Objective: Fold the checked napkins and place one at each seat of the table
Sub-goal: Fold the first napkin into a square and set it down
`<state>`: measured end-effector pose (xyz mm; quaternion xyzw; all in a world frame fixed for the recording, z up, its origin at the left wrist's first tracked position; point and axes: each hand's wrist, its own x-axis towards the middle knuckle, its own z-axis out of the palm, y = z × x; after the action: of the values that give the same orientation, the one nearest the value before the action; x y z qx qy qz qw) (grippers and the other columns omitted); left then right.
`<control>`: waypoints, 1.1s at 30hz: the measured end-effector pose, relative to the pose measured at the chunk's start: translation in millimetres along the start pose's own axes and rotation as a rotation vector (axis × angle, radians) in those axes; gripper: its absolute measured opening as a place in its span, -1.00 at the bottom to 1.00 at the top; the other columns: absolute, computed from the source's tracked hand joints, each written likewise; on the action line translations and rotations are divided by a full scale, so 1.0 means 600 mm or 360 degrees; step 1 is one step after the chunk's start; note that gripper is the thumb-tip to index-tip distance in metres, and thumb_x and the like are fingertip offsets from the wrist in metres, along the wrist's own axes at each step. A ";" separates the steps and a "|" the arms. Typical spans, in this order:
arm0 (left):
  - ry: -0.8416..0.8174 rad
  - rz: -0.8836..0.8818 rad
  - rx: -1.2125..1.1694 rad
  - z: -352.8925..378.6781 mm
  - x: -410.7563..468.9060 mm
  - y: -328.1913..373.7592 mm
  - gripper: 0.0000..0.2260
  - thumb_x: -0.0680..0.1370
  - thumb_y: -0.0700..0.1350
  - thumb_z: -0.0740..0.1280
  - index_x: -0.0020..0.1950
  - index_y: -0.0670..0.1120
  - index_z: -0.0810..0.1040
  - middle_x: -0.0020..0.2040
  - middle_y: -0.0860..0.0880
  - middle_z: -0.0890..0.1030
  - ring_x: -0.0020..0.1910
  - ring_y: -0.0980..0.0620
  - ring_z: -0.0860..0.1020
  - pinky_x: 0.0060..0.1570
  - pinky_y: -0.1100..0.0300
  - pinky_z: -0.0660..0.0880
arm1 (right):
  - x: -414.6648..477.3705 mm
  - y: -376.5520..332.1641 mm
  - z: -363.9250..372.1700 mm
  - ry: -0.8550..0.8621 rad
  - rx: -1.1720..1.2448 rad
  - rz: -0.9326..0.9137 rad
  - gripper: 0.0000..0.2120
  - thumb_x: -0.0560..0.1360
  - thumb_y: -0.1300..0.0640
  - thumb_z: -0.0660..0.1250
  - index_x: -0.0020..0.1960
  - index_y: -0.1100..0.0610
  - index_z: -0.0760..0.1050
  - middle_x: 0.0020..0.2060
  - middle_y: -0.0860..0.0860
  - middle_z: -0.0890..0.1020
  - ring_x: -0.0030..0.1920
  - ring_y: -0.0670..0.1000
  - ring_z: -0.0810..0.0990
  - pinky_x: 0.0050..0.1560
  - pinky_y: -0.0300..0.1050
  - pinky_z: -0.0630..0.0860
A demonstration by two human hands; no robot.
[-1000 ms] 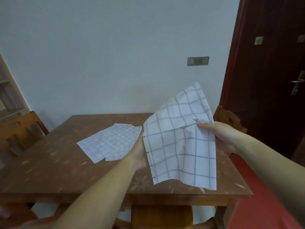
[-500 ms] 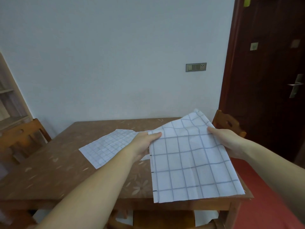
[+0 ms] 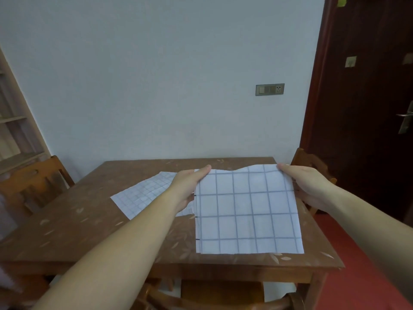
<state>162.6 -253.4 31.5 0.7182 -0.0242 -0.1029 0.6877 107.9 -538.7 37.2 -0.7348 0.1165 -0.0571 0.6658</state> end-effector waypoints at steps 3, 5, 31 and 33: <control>0.0050 -0.0018 -0.0061 0.004 0.004 -0.007 -0.67 0.45 0.14 0.46 0.03 -0.10 0.70 -0.06 0.00 0.72 0.05 -0.02 0.64 0.15 0.05 0.52 | 0.005 0.006 -0.002 0.0083 0.0080 -0.0014 -0.65 0.49 -0.07 0.42 0.13 0.16 0.63 0.04 0.06 0.71 0.07 0.10 0.67 0.03 -0.03 0.58; 0.0072 -0.0021 -0.0189 0.008 0.004 -0.008 -0.73 0.48 0.05 0.46 0.01 -0.13 0.69 -0.11 0.00 0.71 0.01 0.01 0.65 0.08 0.09 0.55 | 0.008 0.009 -0.004 0.0138 0.0111 0.0012 -0.63 0.50 -0.07 0.39 0.17 0.17 0.60 0.06 0.07 0.70 0.08 0.11 0.66 0.05 -0.01 0.57; 0.0317 0.0173 -0.0328 0.004 -0.008 0.025 -0.85 0.55 -0.07 0.39 -0.16 -0.11 0.63 -0.28 0.04 0.64 -0.23 0.07 0.58 -0.03 0.14 0.50 | -0.008 -0.019 -0.018 0.0302 -0.0533 -0.0767 -0.78 0.45 0.16 0.49 0.08 0.00 0.62 -0.18 -0.01 0.73 -0.05 -0.07 0.69 0.02 -0.20 0.54; 0.0328 0.0166 -0.0315 0.000 -0.008 0.025 -0.85 0.55 -0.07 0.40 -0.16 -0.11 0.63 -0.27 0.03 0.62 -0.22 0.06 0.58 0.01 0.12 0.50 | -0.010 -0.023 -0.018 0.0351 -0.0797 -0.0879 -0.83 0.46 0.14 0.48 0.04 0.03 0.65 -0.12 -0.06 0.71 -0.04 -0.12 0.67 0.10 -0.11 0.58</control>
<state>159.8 -253.3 46.7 0.6515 0.0194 0.0054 0.7584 100.7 -546.2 52.7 -0.8677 -0.0044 -0.2826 0.4088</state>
